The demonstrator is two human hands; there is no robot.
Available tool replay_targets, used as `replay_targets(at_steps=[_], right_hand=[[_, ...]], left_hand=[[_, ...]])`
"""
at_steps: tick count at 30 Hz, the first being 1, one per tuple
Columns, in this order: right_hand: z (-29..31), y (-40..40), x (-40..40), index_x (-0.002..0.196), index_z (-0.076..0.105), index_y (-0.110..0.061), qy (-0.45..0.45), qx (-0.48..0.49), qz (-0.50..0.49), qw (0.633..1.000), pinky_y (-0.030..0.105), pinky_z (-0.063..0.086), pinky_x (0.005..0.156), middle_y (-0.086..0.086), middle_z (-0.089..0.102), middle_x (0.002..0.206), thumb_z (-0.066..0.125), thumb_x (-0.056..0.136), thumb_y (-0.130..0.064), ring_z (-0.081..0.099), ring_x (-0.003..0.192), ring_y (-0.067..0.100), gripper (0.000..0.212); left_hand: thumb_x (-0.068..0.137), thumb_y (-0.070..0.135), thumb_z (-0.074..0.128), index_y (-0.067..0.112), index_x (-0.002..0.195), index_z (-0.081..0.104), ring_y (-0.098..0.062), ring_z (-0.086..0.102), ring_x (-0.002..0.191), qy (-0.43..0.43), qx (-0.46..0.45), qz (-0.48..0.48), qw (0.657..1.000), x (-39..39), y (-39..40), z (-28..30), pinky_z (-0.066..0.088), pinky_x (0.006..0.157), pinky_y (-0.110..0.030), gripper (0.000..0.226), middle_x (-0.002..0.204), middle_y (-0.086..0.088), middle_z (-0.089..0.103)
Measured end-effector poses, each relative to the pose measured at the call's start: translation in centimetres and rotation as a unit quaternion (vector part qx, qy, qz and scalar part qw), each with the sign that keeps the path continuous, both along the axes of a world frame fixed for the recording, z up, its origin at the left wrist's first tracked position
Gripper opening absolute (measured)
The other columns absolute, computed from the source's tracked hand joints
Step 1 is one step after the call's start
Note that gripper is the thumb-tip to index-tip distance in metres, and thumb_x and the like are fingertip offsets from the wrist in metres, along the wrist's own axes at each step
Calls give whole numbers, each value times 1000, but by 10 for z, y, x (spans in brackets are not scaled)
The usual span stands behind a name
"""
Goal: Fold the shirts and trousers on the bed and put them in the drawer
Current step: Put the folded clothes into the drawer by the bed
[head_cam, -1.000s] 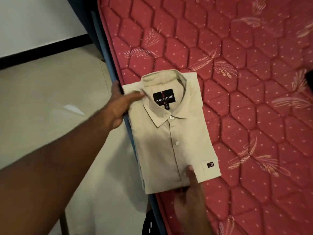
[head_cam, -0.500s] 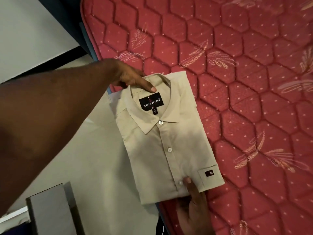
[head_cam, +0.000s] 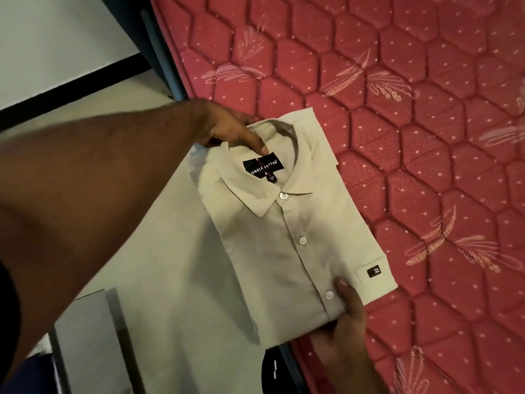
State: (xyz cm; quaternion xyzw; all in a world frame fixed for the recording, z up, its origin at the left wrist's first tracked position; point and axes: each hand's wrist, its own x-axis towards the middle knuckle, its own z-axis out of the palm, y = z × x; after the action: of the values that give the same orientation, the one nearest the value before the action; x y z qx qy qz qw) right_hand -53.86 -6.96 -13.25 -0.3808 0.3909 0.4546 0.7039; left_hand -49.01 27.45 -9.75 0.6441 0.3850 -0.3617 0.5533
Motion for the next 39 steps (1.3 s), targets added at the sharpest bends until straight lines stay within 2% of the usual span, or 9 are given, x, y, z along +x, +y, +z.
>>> replay_targets(at_steps=[4,8,11,17,22,25,28,33,39], right_hand=[[2,0,-37,129,60,-10,-24,10,40,999,39,59,71,15,70,110,64,72,-23,70,86,29,58],[11,18,-103,112,72,-10,-33,21,152,988,42,57,79,17,69,112,57,78,-18,70,89,28,39],[8,39,-175,128,61,-13,-42,-5,258,965,43,53,87,13,68,118,56,80,-16,68,96,26,48],[-16,57,-358,130,59,-16,-14,12,445,895,37,58,77,10,69,117,57,84,-15,69,97,24,46],[-30,26,-530,129,59,-11,50,29,574,817,42,52,91,15,64,126,54,88,-16,62,114,30,42],[-45,1,-605,104,66,-13,74,37,617,783,43,57,78,14,70,107,51,87,-10,68,94,30,24],[-78,-33,-681,87,61,-18,69,24,662,746,60,39,102,15,63,115,62,79,-11,55,115,40,11],[-137,-77,-763,82,68,-28,18,-7,729,685,50,36,110,4,66,104,75,71,-25,58,111,29,14],[-223,-85,-805,79,68,-25,21,-56,713,698,46,39,105,4,69,100,61,69,-6,61,104,30,23]], left_hand=[[78,23,78,15,116,63,-26,73,89,-23,41,40,998,-91,9,-2,59,78,-44,41,99,-6,75],[73,28,84,21,115,64,-27,72,92,1,68,142,987,-237,19,-3,56,86,-51,47,101,-5,75],[73,30,83,25,111,66,-26,71,94,29,82,230,969,-377,15,-4,55,89,-52,42,101,-3,75],[79,20,78,22,115,65,-30,71,95,63,74,402,911,-650,-35,-8,54,87,-56,38,103,-5,74],[84,14,67,16,109,63,-28,70,81,74,84,537,836,-870,-137,-12,55,74,-39,25,96,-8,72],[76,24,65,14,92,62,-22,60,70,105,125,573,803,-951,-194,-23,46,58,-25,19,86,-9,64],[66,34,61,10,94,63,-23,55,82,143,156,578,788,-1025,-253,-61,38,59,-28,37,90,-7,61],[60,32,66,12,109,64,-23,57,95,155,163,658,719,-1094,-329,-150,42,77,-29,53,102,-4,60],[80,21,72,17,128,55,-17,54,107,135,194,689,685,-1133,-388,-261,40,83,-26,51,113,1,53]])
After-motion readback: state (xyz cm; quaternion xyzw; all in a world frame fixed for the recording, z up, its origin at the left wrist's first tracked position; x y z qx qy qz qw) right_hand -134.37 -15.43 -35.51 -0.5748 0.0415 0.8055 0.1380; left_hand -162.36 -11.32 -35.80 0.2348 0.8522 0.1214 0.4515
